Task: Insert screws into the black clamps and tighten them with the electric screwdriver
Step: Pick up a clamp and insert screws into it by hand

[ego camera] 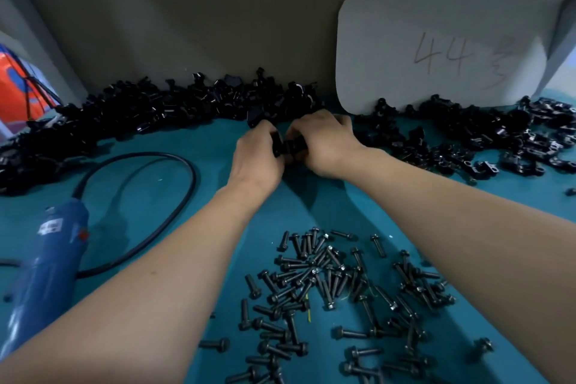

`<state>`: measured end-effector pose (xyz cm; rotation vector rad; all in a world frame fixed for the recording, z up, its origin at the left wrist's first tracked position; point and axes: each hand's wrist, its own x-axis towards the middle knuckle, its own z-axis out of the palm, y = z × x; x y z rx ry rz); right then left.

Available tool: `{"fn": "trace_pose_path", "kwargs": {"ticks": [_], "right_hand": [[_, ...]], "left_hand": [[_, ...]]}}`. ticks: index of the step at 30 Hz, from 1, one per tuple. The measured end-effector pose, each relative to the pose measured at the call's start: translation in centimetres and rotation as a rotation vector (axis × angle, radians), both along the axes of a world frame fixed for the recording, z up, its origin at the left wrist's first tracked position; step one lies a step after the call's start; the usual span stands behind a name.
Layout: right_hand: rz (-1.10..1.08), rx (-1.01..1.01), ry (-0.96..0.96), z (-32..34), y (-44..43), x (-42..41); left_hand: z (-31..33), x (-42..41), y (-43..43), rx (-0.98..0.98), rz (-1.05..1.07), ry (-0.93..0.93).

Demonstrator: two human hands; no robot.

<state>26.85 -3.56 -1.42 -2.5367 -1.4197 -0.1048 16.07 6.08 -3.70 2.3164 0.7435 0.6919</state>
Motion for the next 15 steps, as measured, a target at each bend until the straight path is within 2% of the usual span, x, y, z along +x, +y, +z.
{"fn": "trace_pose_path", "kwargs": {"ticks": [4, 9, 15], "right_hand": [[0.018, 0.119, 0.061, -0.1, -1.7, 0.1], [0.039, 0.322, 0.402, 0.3, -3.3, 0.2], [0.071, 0.367, 0.475, 0.5, -4.3, 0.0]], "left_hand": [[0.6, -0.7, -0.2, -0.175, -0.077, -0.113], [0.3, -1.3, -0.6, -0.376, -0.09, -0.239], [0.3, -2.1, -1.8, -0.708, -0.12, -0.373]]}}
